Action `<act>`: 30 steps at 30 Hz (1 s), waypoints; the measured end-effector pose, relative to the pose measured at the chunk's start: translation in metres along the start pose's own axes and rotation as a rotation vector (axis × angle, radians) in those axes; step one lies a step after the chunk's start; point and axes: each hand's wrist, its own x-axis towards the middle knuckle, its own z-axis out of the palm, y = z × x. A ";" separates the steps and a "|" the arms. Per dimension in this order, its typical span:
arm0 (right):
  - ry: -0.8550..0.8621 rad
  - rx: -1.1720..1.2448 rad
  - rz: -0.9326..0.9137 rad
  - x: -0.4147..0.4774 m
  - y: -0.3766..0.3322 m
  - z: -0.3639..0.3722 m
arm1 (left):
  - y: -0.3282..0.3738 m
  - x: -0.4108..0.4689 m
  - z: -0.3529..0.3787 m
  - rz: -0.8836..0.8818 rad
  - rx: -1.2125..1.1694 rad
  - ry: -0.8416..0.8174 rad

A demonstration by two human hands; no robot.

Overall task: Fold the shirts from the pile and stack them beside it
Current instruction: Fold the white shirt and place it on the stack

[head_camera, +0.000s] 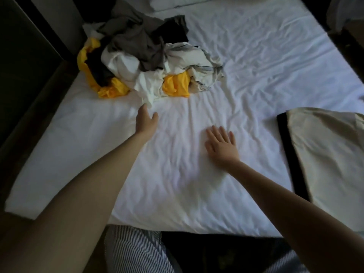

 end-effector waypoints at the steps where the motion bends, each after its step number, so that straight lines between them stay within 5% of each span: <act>1: 0.018 -0.007 0.007 0.001 0.002 0.006 | 0.001 0.012 0.001 -0.035 -0.073 0.046; 7: 0.103 -0.045 0.007 0.001 0.007 0.020 | 0.010 0.061 0.023 -0.342 -0.413 0.131; 14: 0.111 -0.054 0.009 -0.001 0.006 0.023 | 0.009 -0.005 0.056 0.041 0.092 0.264; 24: 0.043 -0.052 0.002 -0.015 -0.002 0.013 | -0.008 -0.123 0.048 -0.004 -0.180 0.342; 27: -0.017 0.114 0.048 -0.026 -0.014 0.011 | -0.017 -0.153 0.043 0.110 -0.117 0.231; 30: 0.026 0.634 0.161 -0.032 -0.041 0.002 | -0.023 -0.171 0.037 0.152 -0.038 0.111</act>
